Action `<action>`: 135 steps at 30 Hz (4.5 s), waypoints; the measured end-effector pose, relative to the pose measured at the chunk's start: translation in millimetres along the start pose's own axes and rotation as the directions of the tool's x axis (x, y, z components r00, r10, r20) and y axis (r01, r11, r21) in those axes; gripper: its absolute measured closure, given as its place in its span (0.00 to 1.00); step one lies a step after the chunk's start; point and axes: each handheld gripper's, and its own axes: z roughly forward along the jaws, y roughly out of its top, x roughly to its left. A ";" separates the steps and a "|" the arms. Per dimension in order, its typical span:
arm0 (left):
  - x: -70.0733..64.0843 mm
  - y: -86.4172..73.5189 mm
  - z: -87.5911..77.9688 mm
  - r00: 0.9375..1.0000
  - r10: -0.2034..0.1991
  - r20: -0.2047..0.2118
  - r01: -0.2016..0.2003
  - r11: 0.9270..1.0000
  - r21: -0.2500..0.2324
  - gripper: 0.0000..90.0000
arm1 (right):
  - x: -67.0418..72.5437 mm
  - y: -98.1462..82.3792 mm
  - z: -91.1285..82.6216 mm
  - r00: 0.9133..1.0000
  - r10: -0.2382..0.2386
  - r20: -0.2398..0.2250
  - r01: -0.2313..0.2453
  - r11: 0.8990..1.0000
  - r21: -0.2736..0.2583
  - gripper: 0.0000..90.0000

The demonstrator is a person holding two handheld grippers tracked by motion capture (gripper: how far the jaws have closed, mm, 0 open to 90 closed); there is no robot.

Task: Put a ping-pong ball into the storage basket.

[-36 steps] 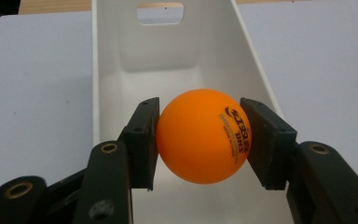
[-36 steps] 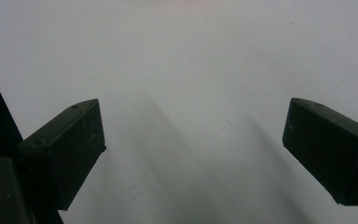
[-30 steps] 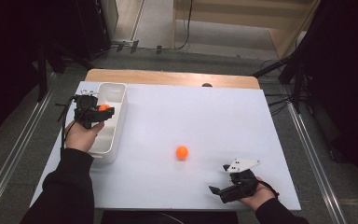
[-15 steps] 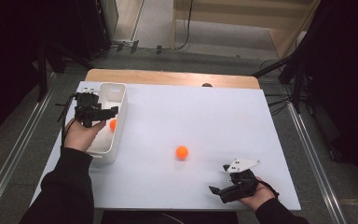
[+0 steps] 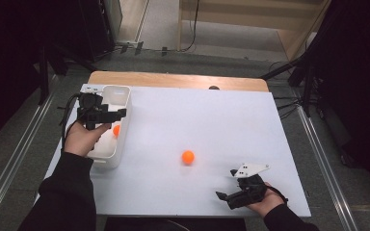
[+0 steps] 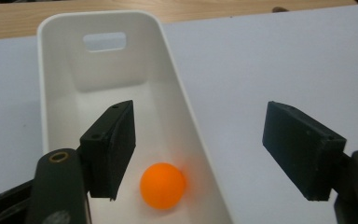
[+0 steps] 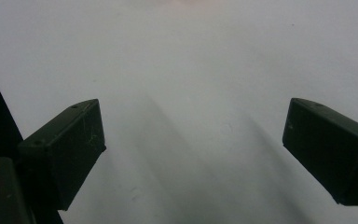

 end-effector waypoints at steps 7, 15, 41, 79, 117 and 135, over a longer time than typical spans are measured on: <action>-6.8 -0.4 -3.9 0.995 0.044 0.090 -0.044 0.999 -0.007 0.28 | -1.1 0.7 0.2 1.000 0.003 0.001 -0.003 1.000 -0.005 0.05; -15.5 -0.5 -8.9 0.979 0.105 0.174 -0.101 0.994 -0.028 0.29 | -1.0 1.9 1.0 1.000 0.000 0.000 0.000 1.000 0.001 0.05; -48.3 -9.6 -4.0 0.936 0.191 0.294 -0.197 0.980 -0.010 0.29 | -1.6 7.2 5.4 1.000 -0.018 -0.011 0.018 1.000 -0.001 0.05; -84.0 -15.6 11.7 0.901 0.261 0.345 -0.258 0.965 -0.058 0.29 | -1.5 2.1 2.3 1.000 -0.012 -0.006 0.012 1.000 -0.003 0.05; -110.8 -21.9 23.6 0.901 0.276 0.334 -0.256 0.961 -0.104 0.29 | -4.5 2.0 0.6 1.000 0.013 0.005 -0.013 1.000 -0.014 0.05; -121.2 -28.0 30.6 0.898 0.279 0.341 -0.254 0.960 -0.116 0.29 | -4.7 1.8 0.9 1.000 0.013 0.009 -0.013 1.000 -0.009 0.05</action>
